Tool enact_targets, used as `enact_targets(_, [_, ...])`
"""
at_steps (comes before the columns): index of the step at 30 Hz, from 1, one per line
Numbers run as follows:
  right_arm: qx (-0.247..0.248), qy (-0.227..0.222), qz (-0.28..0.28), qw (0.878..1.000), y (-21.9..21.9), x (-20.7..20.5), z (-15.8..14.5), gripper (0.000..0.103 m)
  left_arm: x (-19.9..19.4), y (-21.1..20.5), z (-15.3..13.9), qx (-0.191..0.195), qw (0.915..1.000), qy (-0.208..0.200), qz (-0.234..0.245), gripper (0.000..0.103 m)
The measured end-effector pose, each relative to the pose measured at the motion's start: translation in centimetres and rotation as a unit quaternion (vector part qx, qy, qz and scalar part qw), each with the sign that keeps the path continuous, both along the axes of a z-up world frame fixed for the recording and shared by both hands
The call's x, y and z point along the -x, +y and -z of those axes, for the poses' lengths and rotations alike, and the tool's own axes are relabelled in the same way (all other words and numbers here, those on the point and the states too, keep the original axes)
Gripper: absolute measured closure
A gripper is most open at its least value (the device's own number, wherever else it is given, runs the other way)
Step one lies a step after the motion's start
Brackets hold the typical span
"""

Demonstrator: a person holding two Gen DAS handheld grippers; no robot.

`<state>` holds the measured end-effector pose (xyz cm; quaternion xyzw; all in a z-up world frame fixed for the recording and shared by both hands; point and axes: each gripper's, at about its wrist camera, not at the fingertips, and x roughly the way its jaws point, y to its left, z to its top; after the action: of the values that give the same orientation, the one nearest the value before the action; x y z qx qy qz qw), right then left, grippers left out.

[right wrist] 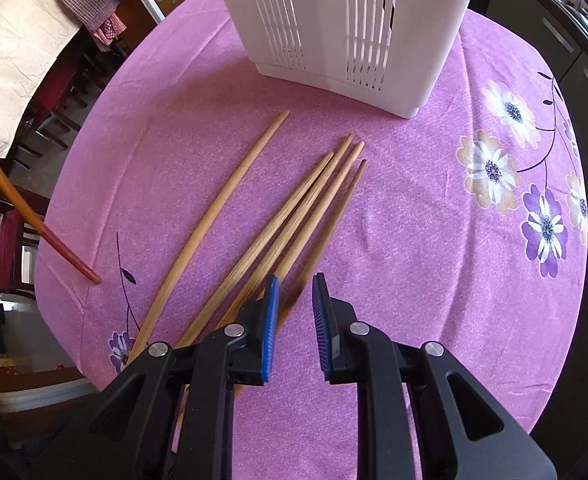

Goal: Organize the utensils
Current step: 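Grasp another chopstick with the left tool while right tool reaches toward chopsticks, then close the right tool on a chopstick and lift while left tool holds its chopstick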

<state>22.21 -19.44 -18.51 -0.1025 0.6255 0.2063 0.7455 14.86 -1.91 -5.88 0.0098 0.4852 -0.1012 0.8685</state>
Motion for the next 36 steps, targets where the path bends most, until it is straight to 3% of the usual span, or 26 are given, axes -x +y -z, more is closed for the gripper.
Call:
enact_targets(7, [0.034,0.014,0.014,0.999,1.2,-0.4,0.8,0.086,0.8,0.2,0.0,0.003,0.9999,-0.005,0.014,0.096])
enact_targets(13, [0.035,0.011,0.027,0.999,1.9,-1.4,0.8,0.086,1.1,0.0,0.1,0.006,0.9997,-0.007,0.021,0.096])
enact_targets(20, [0.029,-0.015,0.008,0.999,2.1,-1.3,0.2,0.096,1.3,0.2,0.2,0.008,0.9998,-0.003,0.017,0.096])
enact_targets(24, [0.01,-0.056,0.006,0.998,1.1,-0.2,-2.0,0.096,1.3,0.2,0.2,0.008,0.9998,-0.002,0.016,0.096])
enact_targets(28, [-0.032,-0.118,0.004,0.993,-0.2,1.5,-6.0,0.096,1.2,0.3,0.1,0.009,0.9999,-0.004,0.013,0.096])
enact_targets(33, [-0.081,-0.209,0.005,0.974,-3.1,4.7,-11.3,0.096,1.3,0.6,0.0,0.011,0.9999,-0.004,0.005,0.096])
enact_targets(36, [-0.098,-0.24,0.005,0.966,-4.7,6.3,-12.9,0.096,1.5,0.6,-0.2,0.011,0.9999,-0.007,0.003,0.096])
